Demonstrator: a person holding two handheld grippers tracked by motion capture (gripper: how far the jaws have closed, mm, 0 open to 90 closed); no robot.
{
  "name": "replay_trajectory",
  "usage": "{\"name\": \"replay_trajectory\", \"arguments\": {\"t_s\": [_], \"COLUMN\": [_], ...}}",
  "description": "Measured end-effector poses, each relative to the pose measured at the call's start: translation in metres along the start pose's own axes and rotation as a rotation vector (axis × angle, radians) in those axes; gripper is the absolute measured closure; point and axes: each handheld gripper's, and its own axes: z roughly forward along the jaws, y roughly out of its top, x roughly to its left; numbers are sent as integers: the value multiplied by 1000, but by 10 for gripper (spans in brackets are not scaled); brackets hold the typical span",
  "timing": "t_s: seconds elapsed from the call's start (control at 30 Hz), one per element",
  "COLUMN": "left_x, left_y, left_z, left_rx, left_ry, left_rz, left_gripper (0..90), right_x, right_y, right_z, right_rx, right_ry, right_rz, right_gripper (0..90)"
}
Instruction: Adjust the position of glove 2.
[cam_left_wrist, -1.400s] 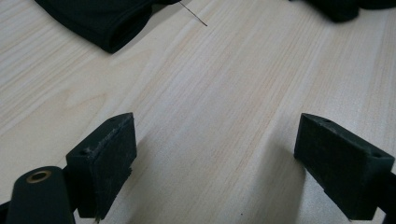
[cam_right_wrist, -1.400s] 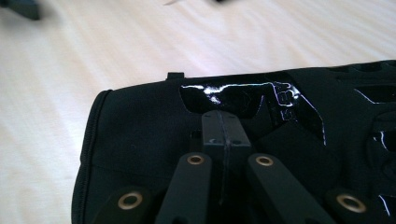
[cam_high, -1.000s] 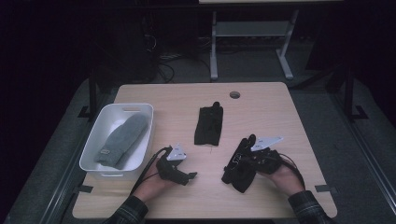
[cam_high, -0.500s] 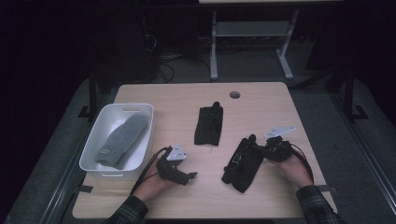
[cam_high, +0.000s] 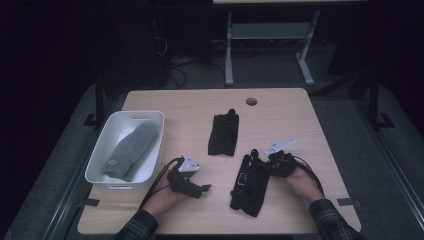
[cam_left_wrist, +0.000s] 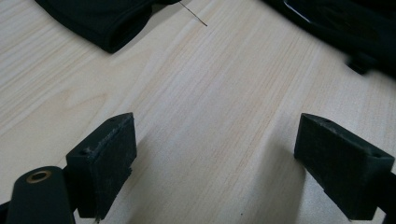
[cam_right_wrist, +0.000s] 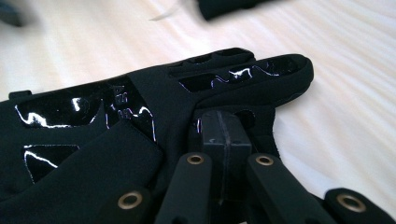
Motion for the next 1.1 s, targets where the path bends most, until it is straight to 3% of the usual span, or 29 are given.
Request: {"name": "replay_trajectory", "arguments": {"t_s": [0.13,0.3,0.4,0.47,0.5,0.53,0.6,0.7,0.73,0.77,0.97,1.0,1.03,1.1], "left_x": [0,0,1,1,1,1,1,-1,-2,-2,6,10,11,14], "left_y": [0,0,1,1,1,2,3,7,8,11,26,31,34,41], "left_z": [0,0,0,0,1,0,0,-2,-3,-6,-7,-5,-4,0], "left_rx": [4,4,4,5,3,9,19,27,18,27,30,26,28,34], "left_ry": [1,1,1,2,3,10,15,40,51,52,11,-14,-19,-18], "left_rz": [6,7,5,3,2,-2,-11,-8,-2,9,-64,-75,-83,-82], "left_gripper": [120,120,119,120,120,128,151,263,263,392,776,842,887,893], "right_x": [10,12,7,3,3,-3,-10,-16,-16,-20,-28,-29,-30,-31], "right_y": [4,5,2,-5,-5,-16,-26,-42,-42,-52,-66,-67,-67,-68], "right_z": [6,2,-9,-15,-15,-21,-28,-37,-37,-41,-44,-44,-44,-43], "right_rx": [-6,-27,-55,-60,-60,-61,-59,-59,-59,-60,-71,-71,-75,-82], "right_ry": [40,24,-10,-53,-53,-92,-109,-174,-174,-220,-254,-253,-249,-243], "right_rz": [-33,-38,-8,15,15,51,95,118,118,127,159,163,173,170], "right_gripper": [900,896,788,645,645,540,425,321,321,276,208,206,206,204]}}
